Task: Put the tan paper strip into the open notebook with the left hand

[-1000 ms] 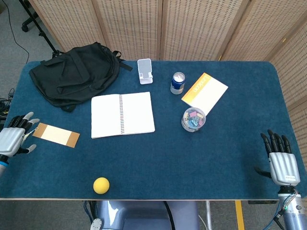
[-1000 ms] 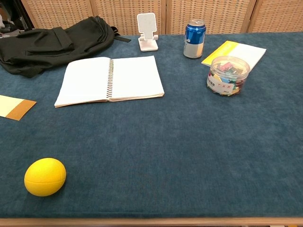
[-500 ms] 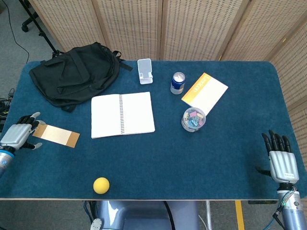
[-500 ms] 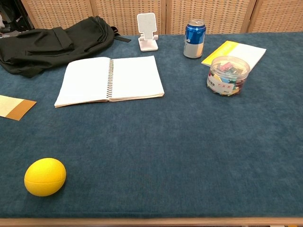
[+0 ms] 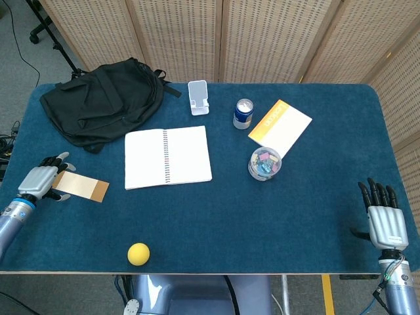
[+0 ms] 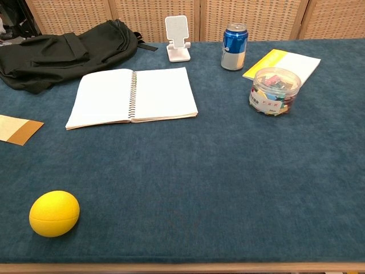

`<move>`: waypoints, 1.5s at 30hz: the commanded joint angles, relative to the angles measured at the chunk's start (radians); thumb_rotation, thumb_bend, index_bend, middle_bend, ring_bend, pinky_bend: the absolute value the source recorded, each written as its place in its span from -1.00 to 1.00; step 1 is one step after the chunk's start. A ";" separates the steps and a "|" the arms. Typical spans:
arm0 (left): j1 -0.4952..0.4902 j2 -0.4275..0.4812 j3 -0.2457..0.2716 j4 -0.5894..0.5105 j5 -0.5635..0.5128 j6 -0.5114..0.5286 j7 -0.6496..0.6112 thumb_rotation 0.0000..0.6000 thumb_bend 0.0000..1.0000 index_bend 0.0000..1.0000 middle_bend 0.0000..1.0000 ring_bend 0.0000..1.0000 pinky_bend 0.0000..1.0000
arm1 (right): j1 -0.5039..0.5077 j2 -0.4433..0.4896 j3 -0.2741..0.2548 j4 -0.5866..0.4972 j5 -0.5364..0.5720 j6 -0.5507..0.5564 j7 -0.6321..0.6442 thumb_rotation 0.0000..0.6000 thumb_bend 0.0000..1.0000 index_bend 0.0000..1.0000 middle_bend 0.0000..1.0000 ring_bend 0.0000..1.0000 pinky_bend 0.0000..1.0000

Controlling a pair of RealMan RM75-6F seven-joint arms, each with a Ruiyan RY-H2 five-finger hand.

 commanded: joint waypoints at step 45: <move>-0.047 -0.065 0.021 0.028 -0.047 -0.069 0.091 1.00 -0.44 0.12 -1.00 -1.00 -1.00 | 0.002 0.017 0.000 -0.010 0.009 -0.002 0.021 1.00 -1.00 -1.00 -1.00 -1.00 -1.00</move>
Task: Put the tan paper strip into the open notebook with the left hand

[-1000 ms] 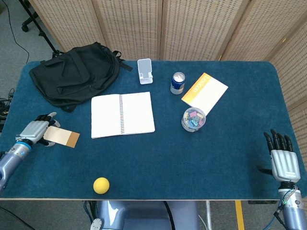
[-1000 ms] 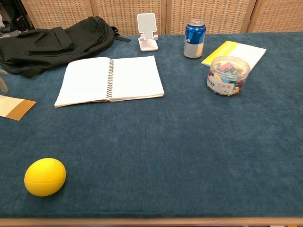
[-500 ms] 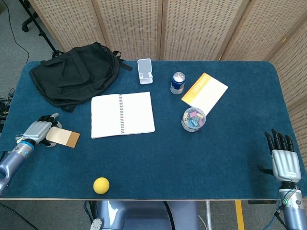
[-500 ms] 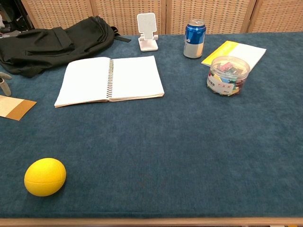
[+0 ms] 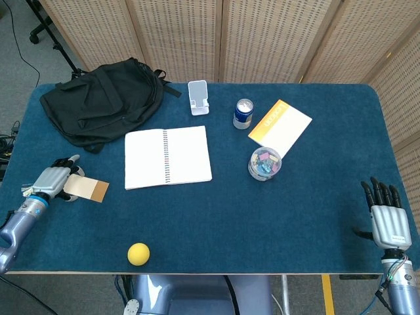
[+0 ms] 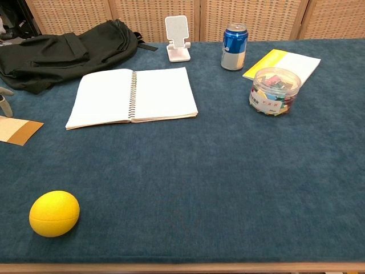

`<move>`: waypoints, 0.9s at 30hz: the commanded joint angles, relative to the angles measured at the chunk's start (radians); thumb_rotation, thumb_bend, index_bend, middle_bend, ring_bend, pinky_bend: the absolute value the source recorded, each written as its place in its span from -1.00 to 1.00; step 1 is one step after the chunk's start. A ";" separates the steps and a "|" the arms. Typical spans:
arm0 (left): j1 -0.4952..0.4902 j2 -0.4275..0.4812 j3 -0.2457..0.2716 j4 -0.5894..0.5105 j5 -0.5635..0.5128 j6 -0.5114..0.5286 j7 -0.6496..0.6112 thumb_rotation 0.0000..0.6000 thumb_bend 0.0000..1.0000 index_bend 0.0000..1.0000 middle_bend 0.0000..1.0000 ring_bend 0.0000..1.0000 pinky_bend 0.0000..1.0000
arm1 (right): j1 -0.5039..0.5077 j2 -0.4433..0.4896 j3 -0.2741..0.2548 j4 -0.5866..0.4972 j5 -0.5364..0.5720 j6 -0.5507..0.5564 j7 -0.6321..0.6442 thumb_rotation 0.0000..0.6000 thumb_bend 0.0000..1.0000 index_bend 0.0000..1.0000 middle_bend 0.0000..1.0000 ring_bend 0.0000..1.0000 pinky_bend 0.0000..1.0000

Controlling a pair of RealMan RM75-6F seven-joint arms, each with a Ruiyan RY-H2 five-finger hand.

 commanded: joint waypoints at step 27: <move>-0.157 0.194 -0.156 -0.294 0.033 0.175 0.316 1.00 -0.44 0.18 -1.00 -1.00 -1.00 | 0.006 0.024 0.023 -0.009 0.043 -0.026 0.047 1.00 -1.00 -1.00 -1.00 -1.00 -1.00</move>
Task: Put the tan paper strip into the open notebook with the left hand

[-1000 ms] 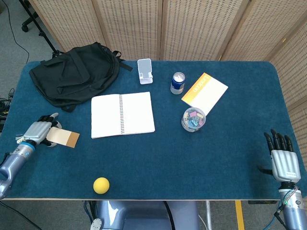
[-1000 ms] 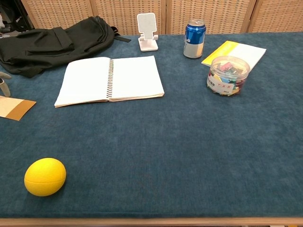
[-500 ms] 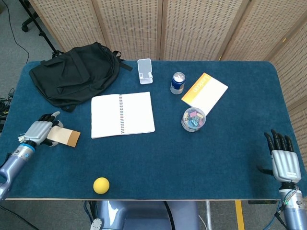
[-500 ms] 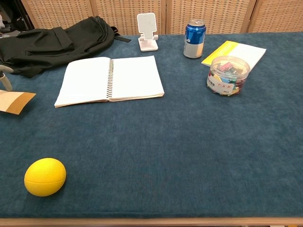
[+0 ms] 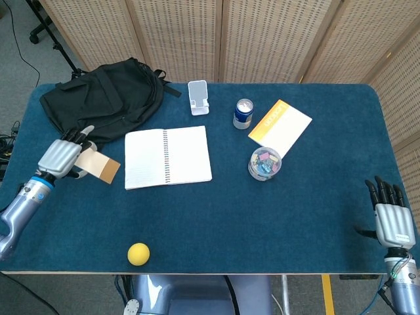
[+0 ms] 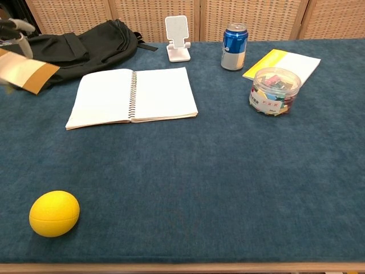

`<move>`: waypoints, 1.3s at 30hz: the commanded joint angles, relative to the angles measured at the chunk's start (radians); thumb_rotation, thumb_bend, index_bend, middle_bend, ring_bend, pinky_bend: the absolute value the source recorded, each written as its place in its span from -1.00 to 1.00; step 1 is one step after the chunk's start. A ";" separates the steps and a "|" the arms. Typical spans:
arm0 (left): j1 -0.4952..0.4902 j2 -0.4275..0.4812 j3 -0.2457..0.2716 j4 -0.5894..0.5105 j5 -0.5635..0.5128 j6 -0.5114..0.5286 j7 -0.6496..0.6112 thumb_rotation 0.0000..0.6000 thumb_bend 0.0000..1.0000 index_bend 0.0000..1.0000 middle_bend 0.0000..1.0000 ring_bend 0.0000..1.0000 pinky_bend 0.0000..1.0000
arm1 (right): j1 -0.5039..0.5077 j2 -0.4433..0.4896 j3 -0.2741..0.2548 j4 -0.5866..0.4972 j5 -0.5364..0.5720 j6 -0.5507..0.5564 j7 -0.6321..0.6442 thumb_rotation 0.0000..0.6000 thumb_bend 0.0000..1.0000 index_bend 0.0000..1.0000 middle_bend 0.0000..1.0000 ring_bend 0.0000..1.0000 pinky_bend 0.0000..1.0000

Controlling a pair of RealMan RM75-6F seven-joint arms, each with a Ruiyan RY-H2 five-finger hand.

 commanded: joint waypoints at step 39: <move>-0.485 -0.600 0.275 0.915 0.396 0.080 -0.347 1.00 -0.44 0.26 -1.00 -1.00 -1.00 | 0.035 -0.019 0.089 0.161 0.203 -0.094 0.040 1.00 -1.00 -1.00 -1.00 -1.00 -1.00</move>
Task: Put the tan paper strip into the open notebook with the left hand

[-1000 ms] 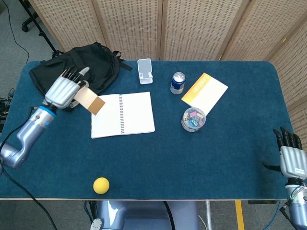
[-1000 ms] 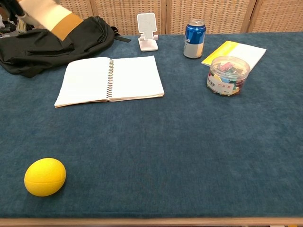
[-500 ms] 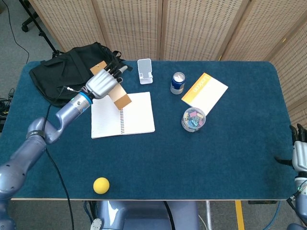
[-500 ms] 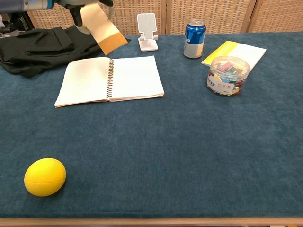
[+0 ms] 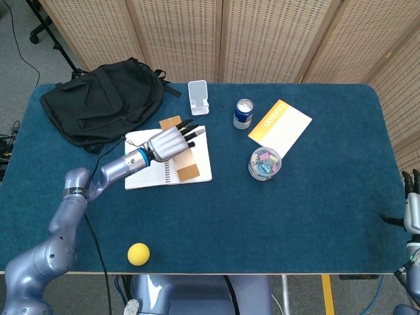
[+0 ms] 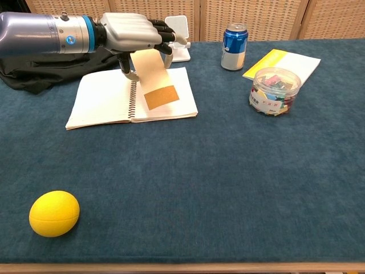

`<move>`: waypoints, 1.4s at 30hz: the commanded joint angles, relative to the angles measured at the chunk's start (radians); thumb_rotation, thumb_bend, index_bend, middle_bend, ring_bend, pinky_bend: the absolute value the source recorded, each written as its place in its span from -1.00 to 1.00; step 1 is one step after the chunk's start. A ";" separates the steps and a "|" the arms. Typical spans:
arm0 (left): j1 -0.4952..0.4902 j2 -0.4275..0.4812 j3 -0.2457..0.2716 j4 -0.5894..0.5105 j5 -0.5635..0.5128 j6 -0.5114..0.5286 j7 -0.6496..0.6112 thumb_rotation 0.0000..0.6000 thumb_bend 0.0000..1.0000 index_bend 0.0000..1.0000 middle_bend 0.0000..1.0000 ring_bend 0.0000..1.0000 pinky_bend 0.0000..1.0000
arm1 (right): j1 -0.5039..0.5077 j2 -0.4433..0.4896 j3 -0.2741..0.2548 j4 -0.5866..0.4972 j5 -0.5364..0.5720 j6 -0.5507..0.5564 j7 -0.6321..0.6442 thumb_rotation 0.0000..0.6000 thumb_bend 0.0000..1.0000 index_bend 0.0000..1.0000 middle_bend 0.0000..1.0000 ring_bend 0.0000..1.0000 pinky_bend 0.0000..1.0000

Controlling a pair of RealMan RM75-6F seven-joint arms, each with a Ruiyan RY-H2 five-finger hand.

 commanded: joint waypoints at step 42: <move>-0.010 -0.043 0.090 0.049 -0.006 -0.064 0.140 1.00 -0.57 0.23 -1.00 -1.00 -1.00 | -0.019 0.023 0.002 -0.029 -0.024 0.037 0.019 1.00 -1.00 -1.00 -1.00 -1.00 -1.00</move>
